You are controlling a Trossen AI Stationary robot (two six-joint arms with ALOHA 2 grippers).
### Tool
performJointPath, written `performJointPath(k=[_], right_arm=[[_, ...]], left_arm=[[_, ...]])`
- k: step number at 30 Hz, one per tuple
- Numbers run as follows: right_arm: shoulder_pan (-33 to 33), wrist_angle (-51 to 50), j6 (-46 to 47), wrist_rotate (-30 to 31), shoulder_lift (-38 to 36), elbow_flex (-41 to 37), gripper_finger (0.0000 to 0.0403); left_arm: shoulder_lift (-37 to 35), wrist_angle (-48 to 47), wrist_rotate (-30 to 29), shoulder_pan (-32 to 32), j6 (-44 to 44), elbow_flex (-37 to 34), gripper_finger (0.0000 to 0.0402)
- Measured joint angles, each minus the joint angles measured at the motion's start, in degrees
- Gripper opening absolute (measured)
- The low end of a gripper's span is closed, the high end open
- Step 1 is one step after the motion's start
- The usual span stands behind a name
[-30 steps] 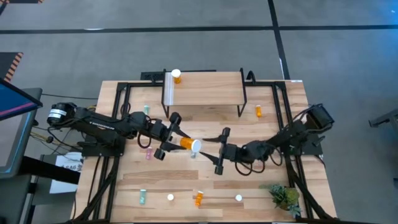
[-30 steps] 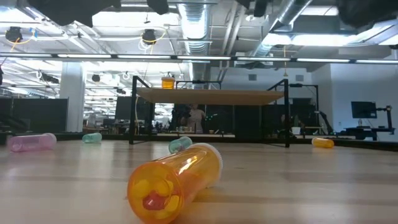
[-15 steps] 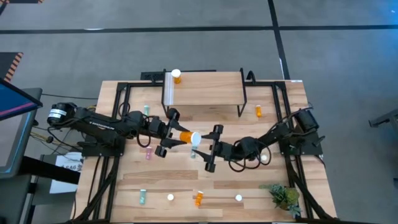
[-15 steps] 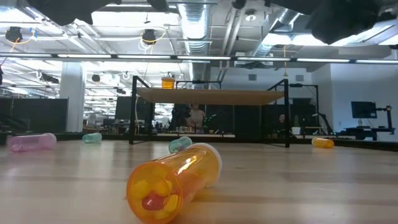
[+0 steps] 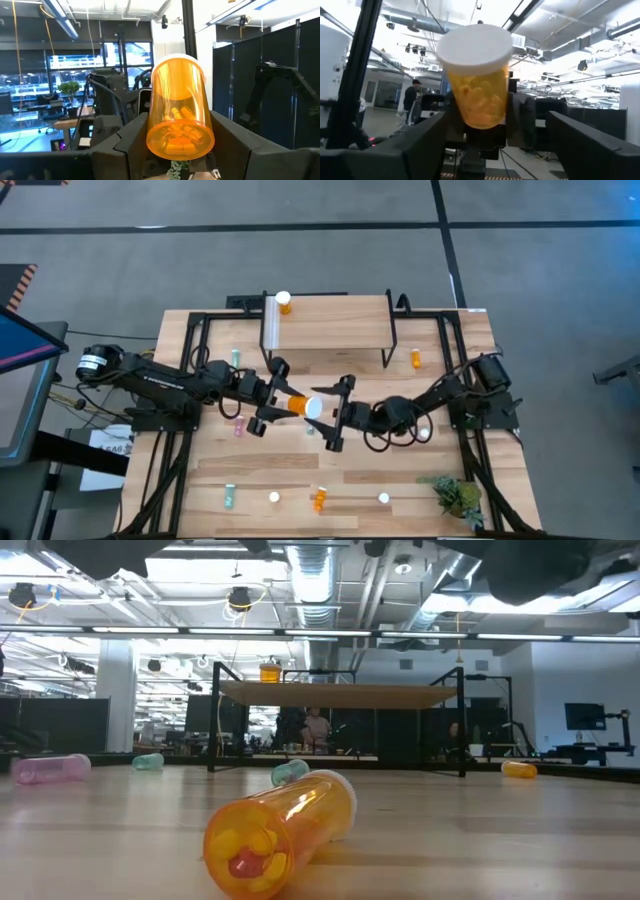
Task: Pick and place medicine bottles onto shelf by color
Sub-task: Put the large orange pill bottle aligned with the other large orange pill bottle on the shelf
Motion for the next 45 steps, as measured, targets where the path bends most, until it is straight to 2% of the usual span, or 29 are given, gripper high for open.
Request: performJointPath(k=[6,12,24,37,41,45], right_arm=[[-0.37,-0.05,1.66,-1.93,0.0,0.04,0.0378],[-0.32,-0.26,1.66,-5.0,0.0,1.31,0.0365],[-1.35,-0.22,1.68,-5.79,0.0,3.18,0.0353],[-2.81,-2.98,5.09,-7.91,-0.02,3.23,0.028],[-2.83,-1.6,5.09,-10.42,-0.02,3.23,0.0269],[-2.83,-1.32,5.25,-10.49,-0.02,3.23,0.0265]], left_arm=[[0.0,0.0,-0.04,0.02,0.03,0.0,0.0165],[0.0,0.02,-0.5,0.02,0.52,0.0,0.0165],[0.0,0.0,-0.55,0.02,0.52,0.02,0.0165],[0.0,1.66,-0.86,-0.82,0.54,0.04,0.0165],[-0.01,0.9,-1.49,-0.85,0.93,0.04,0.0165],[-0.02,0.54,-1.58,-0.83,1.11,0.06,0.0165]])
